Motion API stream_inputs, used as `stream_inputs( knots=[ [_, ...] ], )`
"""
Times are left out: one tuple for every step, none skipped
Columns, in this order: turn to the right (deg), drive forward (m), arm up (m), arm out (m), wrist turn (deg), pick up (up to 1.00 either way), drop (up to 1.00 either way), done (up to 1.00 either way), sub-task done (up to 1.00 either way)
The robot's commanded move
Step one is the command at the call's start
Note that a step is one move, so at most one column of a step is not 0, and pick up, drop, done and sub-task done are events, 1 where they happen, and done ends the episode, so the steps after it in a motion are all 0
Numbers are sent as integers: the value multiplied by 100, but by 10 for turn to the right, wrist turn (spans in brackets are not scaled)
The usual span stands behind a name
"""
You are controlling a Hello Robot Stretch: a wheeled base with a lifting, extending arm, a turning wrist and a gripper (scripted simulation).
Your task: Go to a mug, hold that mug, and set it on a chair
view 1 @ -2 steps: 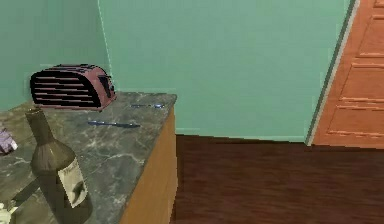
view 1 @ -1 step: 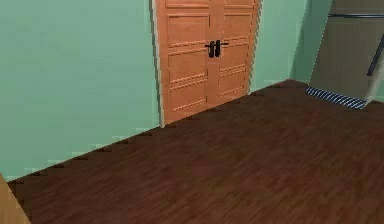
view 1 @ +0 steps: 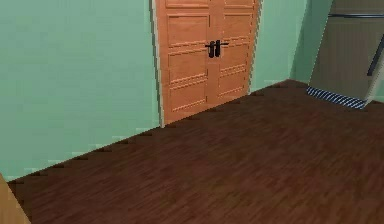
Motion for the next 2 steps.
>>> stream_inputs(
  knots=[
    [-60,0,0,0,0,0,0,0,0],
    [0,30,0,0,0,0,0,0,0]
  ],
)
